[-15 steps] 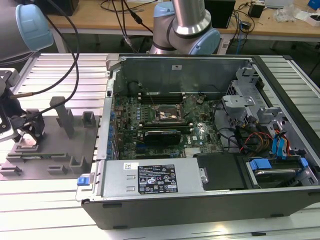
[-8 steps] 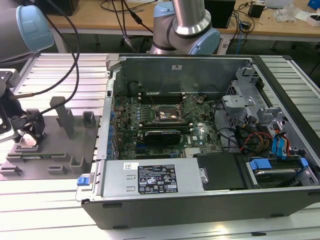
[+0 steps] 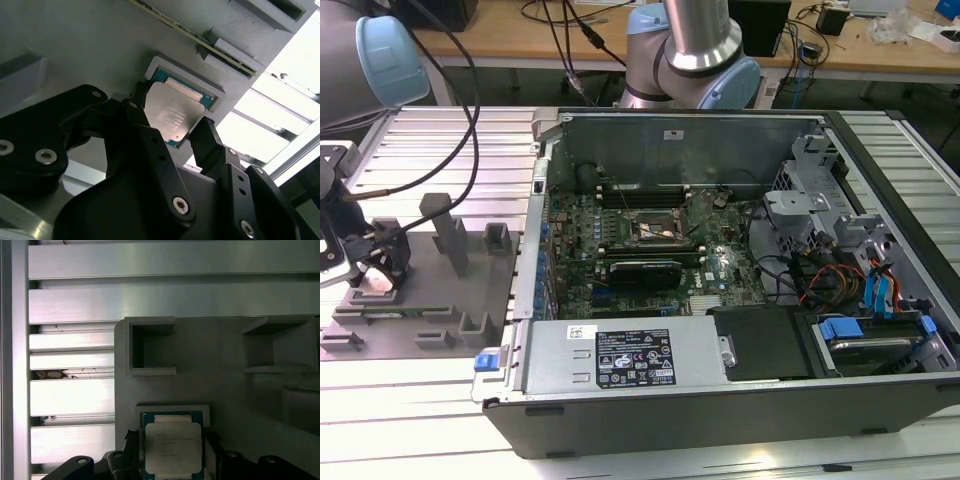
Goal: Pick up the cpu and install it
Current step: 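Pick up the cpu and move it towards the insertion slot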
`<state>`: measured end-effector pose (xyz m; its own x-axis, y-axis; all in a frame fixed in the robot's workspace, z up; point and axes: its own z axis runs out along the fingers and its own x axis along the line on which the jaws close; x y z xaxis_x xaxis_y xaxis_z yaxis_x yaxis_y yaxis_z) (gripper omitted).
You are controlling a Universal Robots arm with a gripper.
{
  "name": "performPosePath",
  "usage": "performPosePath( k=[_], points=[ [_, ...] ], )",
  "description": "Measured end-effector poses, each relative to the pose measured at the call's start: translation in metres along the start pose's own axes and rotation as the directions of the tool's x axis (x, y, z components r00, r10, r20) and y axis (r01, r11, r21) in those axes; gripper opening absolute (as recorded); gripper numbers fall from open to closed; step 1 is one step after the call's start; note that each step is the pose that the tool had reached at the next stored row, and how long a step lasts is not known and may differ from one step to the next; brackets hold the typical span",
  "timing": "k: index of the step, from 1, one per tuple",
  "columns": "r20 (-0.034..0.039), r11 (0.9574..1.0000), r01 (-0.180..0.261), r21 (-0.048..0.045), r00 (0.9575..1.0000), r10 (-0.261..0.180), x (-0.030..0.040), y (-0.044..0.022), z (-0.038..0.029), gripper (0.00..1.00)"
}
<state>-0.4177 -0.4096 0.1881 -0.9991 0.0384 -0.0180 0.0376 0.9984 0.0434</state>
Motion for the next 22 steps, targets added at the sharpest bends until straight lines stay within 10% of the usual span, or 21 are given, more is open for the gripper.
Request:
performPosePath(
  k=[10, 22],
  points=[
    [0.0002, 1.0, 0.0, 0.0009, 1.0, 0.0, 0.0, 0.0, 0.0001, 0.55],
    [0.0002, 1.0, 0.0, 0.001, 1.0, 0.0, -0.0003, 0.0008, -0.0186, 0.55]
  ],
)
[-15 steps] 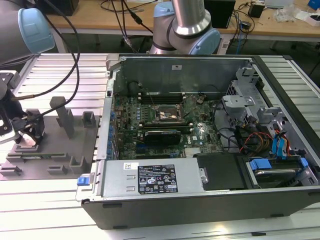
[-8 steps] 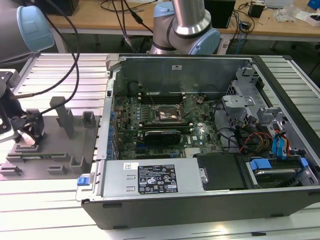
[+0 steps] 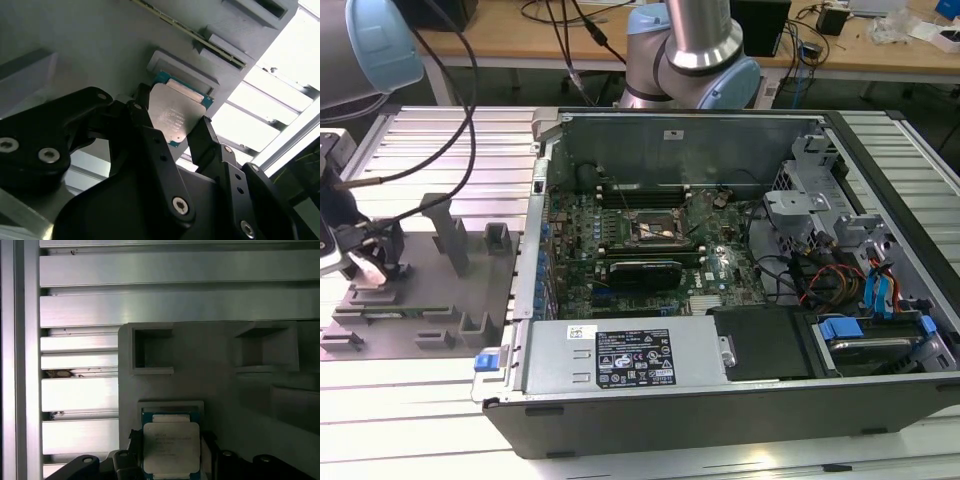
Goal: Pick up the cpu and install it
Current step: 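Pick up the cpu and move it towards the insertion slot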
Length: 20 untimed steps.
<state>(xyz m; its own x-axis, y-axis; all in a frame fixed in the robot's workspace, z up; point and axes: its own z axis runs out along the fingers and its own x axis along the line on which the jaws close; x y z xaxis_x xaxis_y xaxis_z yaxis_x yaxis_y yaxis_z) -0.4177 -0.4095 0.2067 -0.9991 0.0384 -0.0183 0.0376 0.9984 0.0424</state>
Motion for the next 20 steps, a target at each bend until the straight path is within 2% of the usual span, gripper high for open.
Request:
performPosePath(
  k=[11, 20],
  points=[
    [-0.0002, 1.0, 0.0, 0.0001, 1.0, 0.0, -0.0001, 0.0002, -0.005, 0.55],
    [0.0, 1.0, 0.0, 0.0, 1.0, 0.0, -0.0003, 0.0009, -0.0183, 0.55]
  ],
)
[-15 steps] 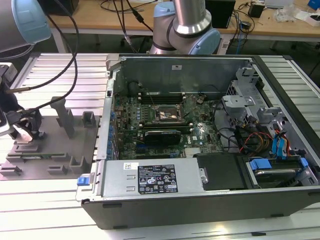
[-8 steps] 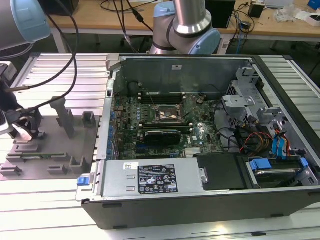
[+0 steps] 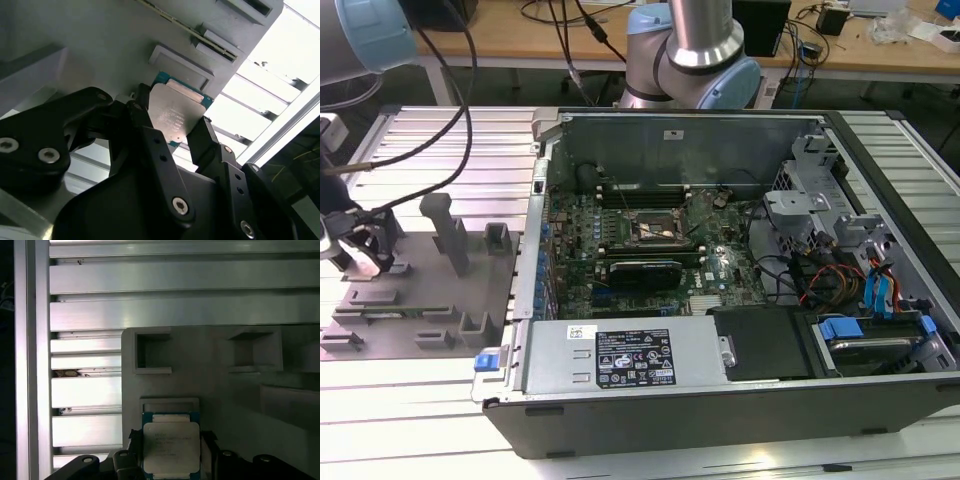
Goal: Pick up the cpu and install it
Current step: 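Pick up the cpu and move it towards the insertion slot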
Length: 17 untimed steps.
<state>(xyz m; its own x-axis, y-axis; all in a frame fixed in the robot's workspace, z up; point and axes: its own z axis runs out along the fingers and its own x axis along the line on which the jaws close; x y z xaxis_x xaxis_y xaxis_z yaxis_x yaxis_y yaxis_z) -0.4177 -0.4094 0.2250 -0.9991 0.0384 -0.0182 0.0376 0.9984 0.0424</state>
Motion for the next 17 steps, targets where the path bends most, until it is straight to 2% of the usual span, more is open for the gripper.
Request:
performPosePath(
  k=[8, 14, 17],
  points=[
    [0.0, 1.0, 0.0, 0.0001, 1.0, 0.0, -0.0001, 0.0019, -0.0088, 0.55],
    [-0.0001, 1.0, 0.0, 0.0, 1.0, 0.0, -0.0003, 0.0034, -0.0196, 0.55],
    [0.0002, 1.0, 0.0, -0.0001, 1.0, 0.0, -0.0003, 0.0037, -0.0212, 0.55]
  ],
)
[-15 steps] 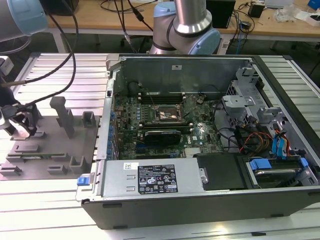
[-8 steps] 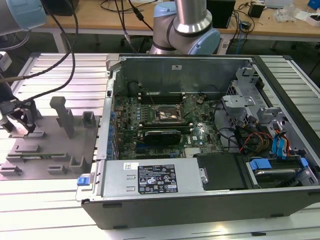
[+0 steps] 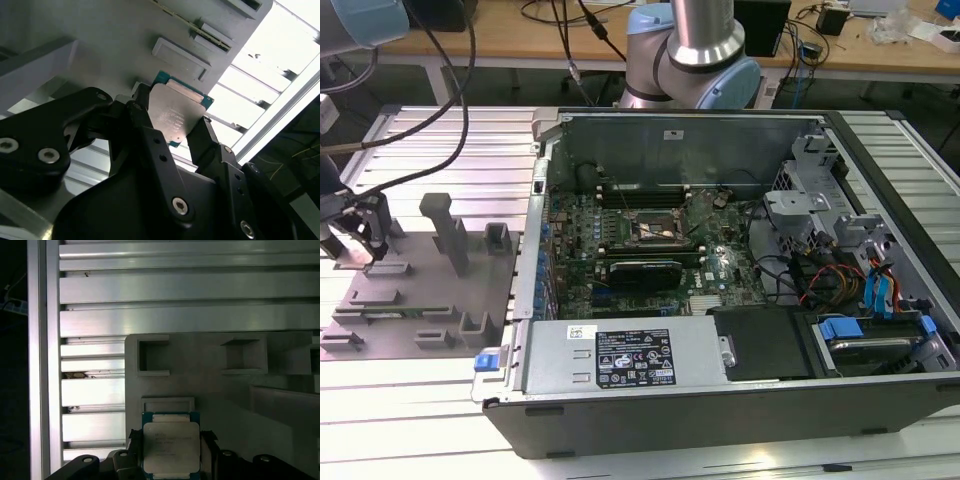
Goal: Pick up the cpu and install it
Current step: 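Pick up the cpu and move it towards the insertion slot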
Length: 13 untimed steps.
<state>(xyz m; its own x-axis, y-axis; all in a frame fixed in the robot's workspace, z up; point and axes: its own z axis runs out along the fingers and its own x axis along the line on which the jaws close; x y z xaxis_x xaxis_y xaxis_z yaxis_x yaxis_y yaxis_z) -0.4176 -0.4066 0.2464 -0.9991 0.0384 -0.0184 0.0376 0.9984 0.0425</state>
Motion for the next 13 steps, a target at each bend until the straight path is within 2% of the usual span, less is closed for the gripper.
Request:
performPosePath(
  k=[5, 13],
  points=[
    [-0.0002, 1.0, 0.0, 0.0001, 1.0, 0.0, 0.0, 0.0005, -0.0039, 0.55],
    [-0.0002, 1.0, 0.0, 0.0001, 1.0, 0.0, -0.0003, 0.0014, -0.0176, 0.55]
  ],
)
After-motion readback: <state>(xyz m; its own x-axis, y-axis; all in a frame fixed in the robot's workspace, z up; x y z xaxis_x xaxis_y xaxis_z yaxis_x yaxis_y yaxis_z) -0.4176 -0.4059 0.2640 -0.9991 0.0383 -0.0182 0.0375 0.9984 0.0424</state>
